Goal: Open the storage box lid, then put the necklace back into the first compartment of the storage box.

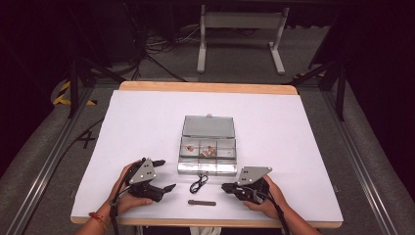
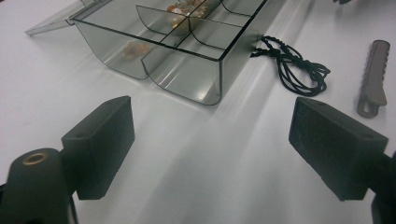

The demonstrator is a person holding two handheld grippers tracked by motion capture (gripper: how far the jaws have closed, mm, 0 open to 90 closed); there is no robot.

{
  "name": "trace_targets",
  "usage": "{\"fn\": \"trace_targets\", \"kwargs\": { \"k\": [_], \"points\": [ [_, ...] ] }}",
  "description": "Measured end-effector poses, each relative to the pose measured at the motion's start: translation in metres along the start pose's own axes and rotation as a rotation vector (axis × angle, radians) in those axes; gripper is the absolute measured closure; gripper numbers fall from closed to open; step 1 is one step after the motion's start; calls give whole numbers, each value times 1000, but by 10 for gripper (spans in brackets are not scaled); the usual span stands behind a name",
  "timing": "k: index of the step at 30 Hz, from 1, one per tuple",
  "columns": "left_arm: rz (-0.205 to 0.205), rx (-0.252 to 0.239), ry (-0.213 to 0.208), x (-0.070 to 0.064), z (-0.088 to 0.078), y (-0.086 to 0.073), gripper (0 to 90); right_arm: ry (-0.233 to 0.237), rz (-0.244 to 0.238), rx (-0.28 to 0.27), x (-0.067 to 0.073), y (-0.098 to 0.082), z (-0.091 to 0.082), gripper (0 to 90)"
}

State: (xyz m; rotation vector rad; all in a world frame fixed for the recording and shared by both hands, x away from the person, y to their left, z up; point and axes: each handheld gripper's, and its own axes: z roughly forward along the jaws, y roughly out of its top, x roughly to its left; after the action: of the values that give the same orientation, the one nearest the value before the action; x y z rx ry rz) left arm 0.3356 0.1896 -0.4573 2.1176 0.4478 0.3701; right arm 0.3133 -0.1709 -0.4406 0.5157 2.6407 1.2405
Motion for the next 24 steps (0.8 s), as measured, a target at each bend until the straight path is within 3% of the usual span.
{"fn": "trace_targets", "kwargs": {
  "k": [11,24],
  "points": [
    [-1,-18,1,0,-2,-1,149,-15,-4,-41,-6,10,-5,874],
    [-3,0,-3,1,0,0,145,-53,-1,-71,-14,16,-8,878]
  ]
}}
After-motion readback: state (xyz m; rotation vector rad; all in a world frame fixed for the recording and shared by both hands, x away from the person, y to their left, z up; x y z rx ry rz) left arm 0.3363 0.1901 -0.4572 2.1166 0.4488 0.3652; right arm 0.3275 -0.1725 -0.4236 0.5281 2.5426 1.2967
